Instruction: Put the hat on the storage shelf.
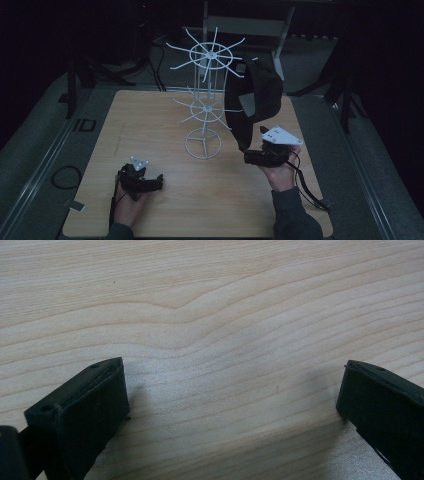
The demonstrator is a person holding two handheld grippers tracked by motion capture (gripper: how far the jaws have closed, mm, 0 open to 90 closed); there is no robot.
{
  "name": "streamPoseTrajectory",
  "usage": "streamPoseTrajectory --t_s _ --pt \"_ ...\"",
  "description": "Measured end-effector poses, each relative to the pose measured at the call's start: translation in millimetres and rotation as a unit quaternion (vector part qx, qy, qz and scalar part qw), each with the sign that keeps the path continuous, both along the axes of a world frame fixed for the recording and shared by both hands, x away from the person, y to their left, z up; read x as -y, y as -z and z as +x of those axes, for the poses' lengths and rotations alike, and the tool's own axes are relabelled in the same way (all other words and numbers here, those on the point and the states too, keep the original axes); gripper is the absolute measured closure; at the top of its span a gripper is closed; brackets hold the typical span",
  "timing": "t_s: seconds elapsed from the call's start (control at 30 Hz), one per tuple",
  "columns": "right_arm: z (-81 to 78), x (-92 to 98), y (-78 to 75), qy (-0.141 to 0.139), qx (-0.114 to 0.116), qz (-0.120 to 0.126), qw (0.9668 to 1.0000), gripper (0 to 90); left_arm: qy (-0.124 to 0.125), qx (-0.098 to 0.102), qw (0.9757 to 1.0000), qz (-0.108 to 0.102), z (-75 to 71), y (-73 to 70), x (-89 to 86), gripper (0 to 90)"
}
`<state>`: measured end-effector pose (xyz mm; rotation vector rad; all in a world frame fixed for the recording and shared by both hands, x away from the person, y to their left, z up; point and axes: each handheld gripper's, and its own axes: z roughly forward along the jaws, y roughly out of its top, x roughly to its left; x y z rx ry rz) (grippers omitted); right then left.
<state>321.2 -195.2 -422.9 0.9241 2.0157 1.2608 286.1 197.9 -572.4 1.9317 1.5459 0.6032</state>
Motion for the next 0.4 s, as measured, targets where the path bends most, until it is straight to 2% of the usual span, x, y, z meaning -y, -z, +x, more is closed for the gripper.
streamPoseTrajectory --t_s 0.17,0.27,0.4 --pt "-3.1 1.5 -1.3 -0.024 -0.009 0.028 0.9993 11.6 -0.001 0.001 1.0000 0.000 0.0 0.1 0.1 0.2" --pt "-4.2 5.7 0.6 -0.036 -0.019 0.054 0.9977 11.6 -0.001 0.001 1.0000 0.000 0.0 0.1 0.1 0.2" --pt "-5.8 11.3 6.7 -0.040 -0.029 0.070 0.9963 11.8 0.001 0.000 1.0000 0.001 0.0 0.0 -0.1 0.2"
